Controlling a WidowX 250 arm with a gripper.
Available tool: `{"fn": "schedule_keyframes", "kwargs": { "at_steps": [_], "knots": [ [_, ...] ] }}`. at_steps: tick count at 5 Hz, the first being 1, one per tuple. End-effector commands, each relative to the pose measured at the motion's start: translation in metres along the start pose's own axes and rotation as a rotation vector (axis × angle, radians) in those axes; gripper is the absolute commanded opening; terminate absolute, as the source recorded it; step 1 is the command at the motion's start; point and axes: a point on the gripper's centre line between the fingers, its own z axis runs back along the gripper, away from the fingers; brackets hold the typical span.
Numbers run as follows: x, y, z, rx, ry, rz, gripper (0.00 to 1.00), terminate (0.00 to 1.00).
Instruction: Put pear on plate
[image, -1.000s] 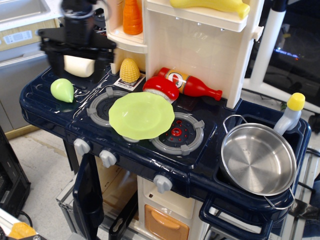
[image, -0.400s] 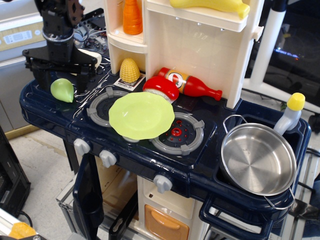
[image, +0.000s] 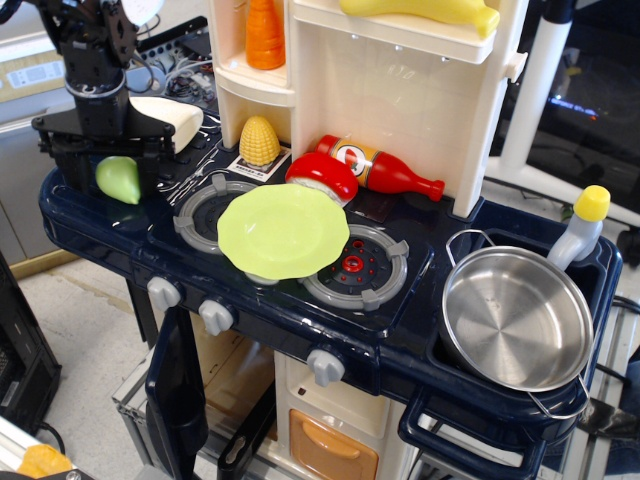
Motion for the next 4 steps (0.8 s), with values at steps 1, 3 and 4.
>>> {"fn": "schedule_keyframes", "kwargs": {
  "at_steps": [1, 3, 4],
  "knots": [
    [0.005, -0.009, 0.045, 0.018, 0.028, 0.021, 0.00, 0.00],
    [-0.033, -0.076, 0.110, 0.082, 0.062, 0.126, 0.00, 0.00],
    [-0.063, -0.118, 0.103, 0.026, 0.038, 0.189, 0.00, 0.00]
  ]
}}
